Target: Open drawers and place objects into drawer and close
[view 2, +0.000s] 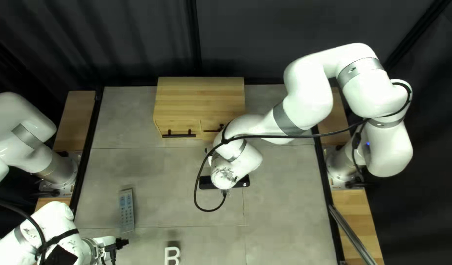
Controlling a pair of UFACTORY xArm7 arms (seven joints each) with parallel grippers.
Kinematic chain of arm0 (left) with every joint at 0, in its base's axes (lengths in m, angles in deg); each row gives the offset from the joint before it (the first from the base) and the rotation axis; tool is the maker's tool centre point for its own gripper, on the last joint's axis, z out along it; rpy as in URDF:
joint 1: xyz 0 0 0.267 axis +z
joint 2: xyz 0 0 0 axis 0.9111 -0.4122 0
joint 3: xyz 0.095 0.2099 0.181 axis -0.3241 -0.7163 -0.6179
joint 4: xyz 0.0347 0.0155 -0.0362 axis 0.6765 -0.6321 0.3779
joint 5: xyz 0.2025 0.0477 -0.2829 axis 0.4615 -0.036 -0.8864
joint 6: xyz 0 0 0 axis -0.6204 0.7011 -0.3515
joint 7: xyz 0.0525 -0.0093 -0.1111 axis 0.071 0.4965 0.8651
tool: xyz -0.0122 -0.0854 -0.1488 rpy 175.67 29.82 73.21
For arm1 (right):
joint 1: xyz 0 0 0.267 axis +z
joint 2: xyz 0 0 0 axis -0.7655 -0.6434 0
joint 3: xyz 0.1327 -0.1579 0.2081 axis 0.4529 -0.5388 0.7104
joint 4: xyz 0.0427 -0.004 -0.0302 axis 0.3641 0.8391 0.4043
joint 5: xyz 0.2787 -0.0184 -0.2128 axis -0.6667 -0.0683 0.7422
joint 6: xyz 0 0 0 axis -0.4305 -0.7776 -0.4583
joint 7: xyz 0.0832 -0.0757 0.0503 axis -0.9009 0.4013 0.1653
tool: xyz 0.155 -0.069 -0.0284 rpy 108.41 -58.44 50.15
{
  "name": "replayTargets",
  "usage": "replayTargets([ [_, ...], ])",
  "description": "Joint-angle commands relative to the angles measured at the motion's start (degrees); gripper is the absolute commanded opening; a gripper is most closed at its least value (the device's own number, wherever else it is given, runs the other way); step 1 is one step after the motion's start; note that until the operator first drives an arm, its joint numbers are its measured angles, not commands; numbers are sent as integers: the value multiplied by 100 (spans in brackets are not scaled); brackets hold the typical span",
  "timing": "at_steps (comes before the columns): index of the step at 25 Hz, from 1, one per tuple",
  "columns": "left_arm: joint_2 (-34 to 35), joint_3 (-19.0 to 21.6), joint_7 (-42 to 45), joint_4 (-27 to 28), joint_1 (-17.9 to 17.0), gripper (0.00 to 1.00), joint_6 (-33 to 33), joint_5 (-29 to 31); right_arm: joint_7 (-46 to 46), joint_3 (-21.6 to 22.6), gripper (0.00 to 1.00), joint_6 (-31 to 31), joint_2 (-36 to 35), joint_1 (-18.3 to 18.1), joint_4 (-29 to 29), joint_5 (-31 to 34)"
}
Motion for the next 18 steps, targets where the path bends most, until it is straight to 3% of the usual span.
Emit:
replayTargets([
  [1, 0, 0, 0, 0, 0, 100, 0, 0, -22, 10, 40, 7, -44, 14, -19, -10],
  [18, 0, 0, 0, 0, 0, 100, 0, 0, -35, 58, 41, -31, -43, 65, -49, -52],
])
